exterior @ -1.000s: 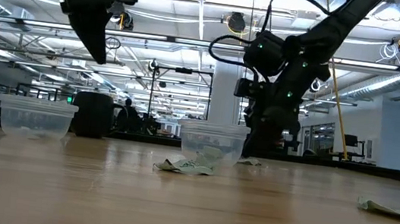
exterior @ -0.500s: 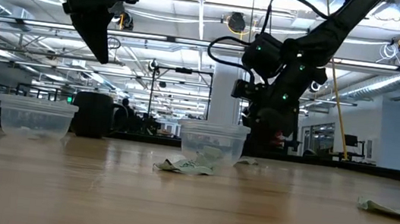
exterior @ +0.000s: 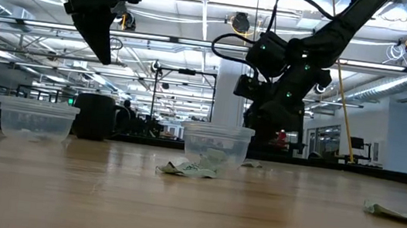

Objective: Pick and place Stevia / Truvia into bins
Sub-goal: Put the white stevia packet into the right transparent container

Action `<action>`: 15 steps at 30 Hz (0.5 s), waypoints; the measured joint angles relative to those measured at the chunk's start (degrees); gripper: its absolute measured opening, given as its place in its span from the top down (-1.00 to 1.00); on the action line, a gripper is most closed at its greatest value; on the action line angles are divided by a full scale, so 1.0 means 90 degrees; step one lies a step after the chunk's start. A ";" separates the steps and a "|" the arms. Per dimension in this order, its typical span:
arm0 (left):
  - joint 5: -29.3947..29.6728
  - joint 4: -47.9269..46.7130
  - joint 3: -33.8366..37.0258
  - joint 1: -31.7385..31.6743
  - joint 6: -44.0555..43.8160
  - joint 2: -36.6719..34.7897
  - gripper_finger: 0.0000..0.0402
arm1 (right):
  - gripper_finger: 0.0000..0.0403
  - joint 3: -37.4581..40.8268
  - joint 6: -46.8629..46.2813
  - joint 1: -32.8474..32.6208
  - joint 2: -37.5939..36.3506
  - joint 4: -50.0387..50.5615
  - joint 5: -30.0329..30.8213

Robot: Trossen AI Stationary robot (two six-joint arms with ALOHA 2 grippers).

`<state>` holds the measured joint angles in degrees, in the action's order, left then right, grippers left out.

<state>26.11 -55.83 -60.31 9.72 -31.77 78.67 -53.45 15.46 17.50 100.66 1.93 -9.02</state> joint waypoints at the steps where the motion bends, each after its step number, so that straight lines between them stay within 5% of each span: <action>1: 0.0000 0.0000 0.0000 0.0000 0.0000 0.0000 0.45 | 0.65 0.0000 -0.0001 0.0007 0.0000 0.0011 0.0000; 7: -0.0002 -0.0001 0.0000 0.0000 0.0000 0.0000 0.45 | 0.96 0.0000 -0.0180 0.0036 0.0000 0.0004 0.0038; 15: -0.0005 -0.0002 0.0002 0.0000 0.0000 0.0000 0.45 | 0.99 0.0000 -0.0333 0.0030 -0.0047 0.0019 0.0529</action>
<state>26.06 -55.86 -60.29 9.72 -31.77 78.67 -53.45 12.47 17.77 100.24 2.09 -4.26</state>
